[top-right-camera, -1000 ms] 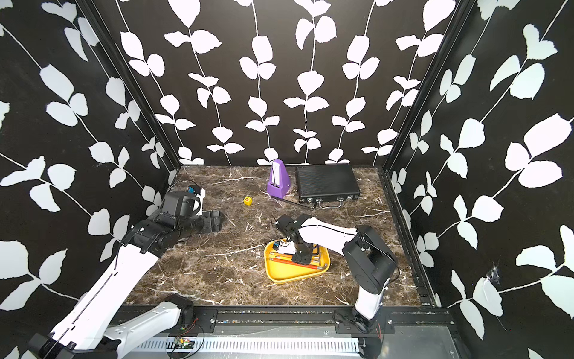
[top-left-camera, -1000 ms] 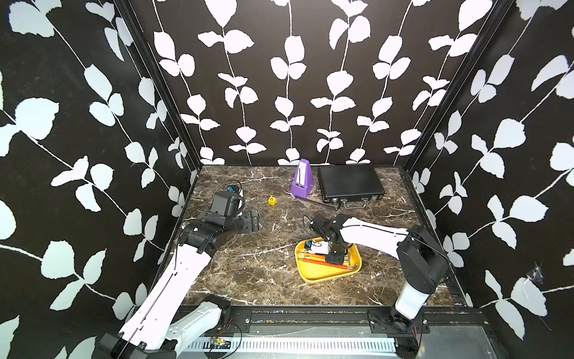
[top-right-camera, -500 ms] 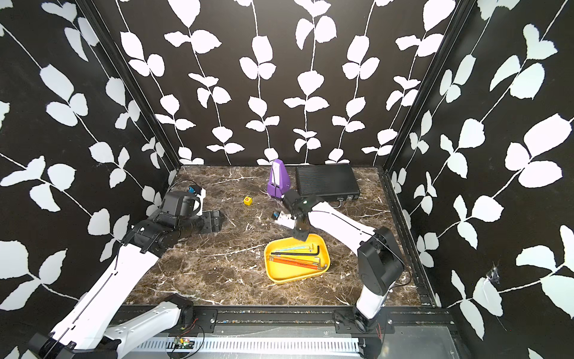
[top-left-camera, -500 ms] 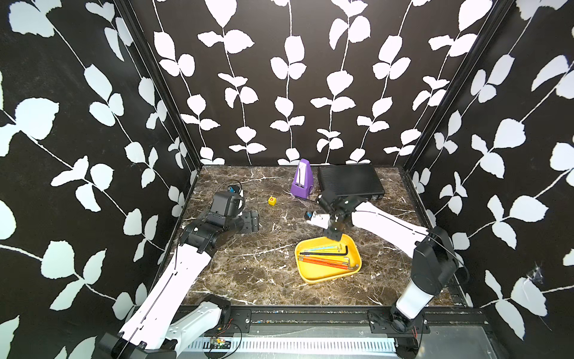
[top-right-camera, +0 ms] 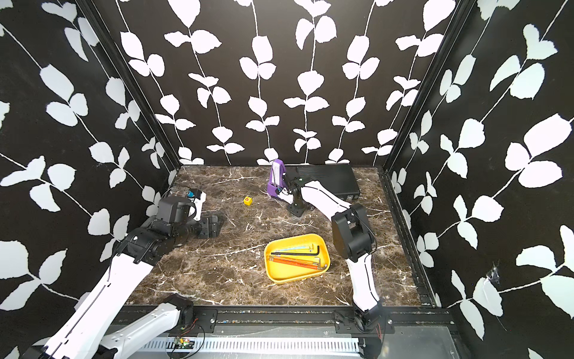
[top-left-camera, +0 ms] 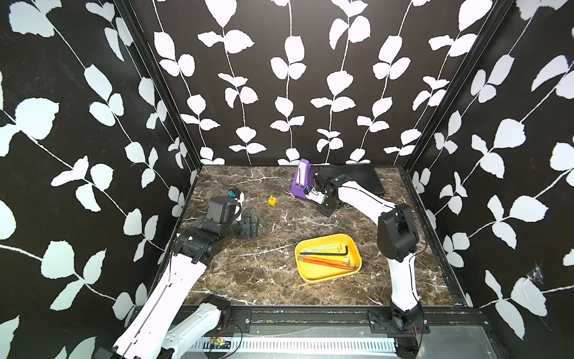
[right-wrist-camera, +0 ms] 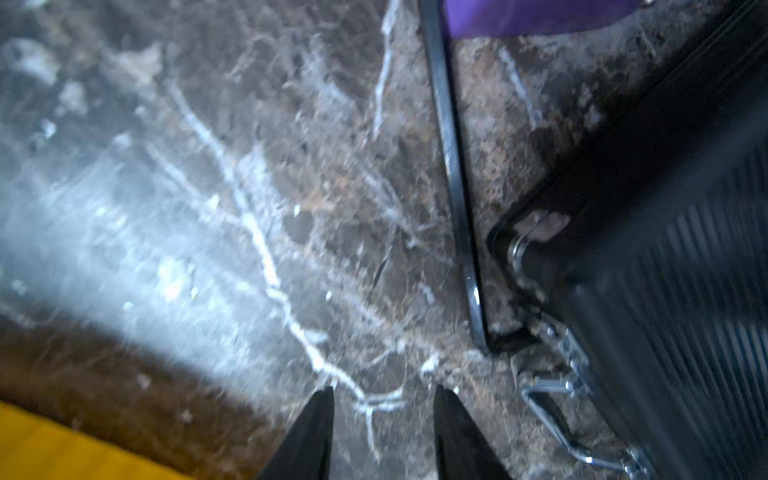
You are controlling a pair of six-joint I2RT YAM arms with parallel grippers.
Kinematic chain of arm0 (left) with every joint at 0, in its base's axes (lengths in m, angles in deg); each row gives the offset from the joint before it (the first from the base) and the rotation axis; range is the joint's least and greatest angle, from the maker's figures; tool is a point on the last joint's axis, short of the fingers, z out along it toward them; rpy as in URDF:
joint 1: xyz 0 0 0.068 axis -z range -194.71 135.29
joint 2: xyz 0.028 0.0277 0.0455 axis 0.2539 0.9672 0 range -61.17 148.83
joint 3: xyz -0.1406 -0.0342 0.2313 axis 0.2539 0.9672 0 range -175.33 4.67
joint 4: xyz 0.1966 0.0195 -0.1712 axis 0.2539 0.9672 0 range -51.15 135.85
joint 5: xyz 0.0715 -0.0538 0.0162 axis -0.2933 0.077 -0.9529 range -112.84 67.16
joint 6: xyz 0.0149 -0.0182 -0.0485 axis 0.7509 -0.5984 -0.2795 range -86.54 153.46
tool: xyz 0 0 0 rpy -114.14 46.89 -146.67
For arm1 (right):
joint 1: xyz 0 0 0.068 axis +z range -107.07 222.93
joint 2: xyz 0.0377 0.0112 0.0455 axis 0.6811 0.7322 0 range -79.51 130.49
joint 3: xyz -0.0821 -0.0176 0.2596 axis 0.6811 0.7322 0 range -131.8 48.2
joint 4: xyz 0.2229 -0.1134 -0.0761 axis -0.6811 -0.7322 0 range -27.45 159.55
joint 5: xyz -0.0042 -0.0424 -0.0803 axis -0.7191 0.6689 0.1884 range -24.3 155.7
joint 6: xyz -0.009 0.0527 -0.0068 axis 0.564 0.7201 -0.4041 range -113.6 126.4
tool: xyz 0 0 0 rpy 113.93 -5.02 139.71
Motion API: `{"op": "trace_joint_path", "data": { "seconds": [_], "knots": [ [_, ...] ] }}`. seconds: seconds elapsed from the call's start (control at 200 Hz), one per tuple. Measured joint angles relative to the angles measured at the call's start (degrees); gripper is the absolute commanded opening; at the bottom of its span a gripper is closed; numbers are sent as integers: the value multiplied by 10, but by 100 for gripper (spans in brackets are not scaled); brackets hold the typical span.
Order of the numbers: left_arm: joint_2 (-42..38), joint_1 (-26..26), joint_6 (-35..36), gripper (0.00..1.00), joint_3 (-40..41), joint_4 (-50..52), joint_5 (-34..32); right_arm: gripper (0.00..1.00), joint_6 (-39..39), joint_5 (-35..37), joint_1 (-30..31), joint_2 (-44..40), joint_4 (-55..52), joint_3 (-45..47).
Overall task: Put the hex key on the desktop into the storage box
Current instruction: Pick up the Allen key from the center of the board.
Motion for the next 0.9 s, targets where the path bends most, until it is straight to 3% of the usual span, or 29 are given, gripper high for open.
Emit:
{"op": "trace_joint_path", "data": {
  "seconds": [0.445, 0.9],
  "knots": [
    [-8, 0, 7, 86, 0, 19, 33, 50, 22, -3, -19, 124, 7, -130],
    [-40, 0, 8, 85, 39, -18, 127, 50, 28, -3, -20, 161, 10, -152]
  ]
}}
